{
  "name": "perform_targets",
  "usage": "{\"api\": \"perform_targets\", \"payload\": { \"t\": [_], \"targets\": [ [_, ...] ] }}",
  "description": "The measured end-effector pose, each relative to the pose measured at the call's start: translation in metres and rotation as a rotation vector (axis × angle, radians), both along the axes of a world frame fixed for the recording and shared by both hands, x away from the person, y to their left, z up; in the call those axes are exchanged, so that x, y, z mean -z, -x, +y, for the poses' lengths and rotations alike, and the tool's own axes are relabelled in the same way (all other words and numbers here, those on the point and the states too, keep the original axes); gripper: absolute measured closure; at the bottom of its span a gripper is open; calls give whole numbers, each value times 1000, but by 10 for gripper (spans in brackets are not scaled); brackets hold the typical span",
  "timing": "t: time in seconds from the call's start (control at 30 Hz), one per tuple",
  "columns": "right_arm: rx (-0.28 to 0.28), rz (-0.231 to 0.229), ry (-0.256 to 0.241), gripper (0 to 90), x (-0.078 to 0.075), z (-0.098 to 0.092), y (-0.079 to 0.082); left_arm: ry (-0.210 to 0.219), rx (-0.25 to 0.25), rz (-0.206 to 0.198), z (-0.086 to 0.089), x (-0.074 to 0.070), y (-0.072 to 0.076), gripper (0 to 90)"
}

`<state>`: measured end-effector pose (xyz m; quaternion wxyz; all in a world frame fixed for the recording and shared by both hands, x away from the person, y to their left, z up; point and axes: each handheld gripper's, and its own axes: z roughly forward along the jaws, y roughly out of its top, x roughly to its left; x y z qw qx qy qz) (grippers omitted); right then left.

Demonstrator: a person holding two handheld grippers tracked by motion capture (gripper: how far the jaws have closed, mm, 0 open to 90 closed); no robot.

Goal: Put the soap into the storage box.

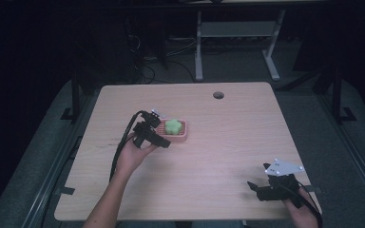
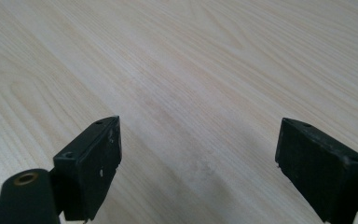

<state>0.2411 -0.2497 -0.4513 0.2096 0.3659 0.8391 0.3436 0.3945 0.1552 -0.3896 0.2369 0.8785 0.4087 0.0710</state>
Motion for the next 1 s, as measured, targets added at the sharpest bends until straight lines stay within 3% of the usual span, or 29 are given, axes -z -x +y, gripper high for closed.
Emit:
{"api": "perform_targets", "payload": {
  "t": [0.37, 1.0],
  "targets": [
    [3, 7, 11, 138, 2, 1, -1, 13, 11, -19, 9, -1, 17, 209],
    [4, 16, 23, 138, 3, 2, 0, 21, 46, -19, 19, 6, 43, 209]
  ]
}}
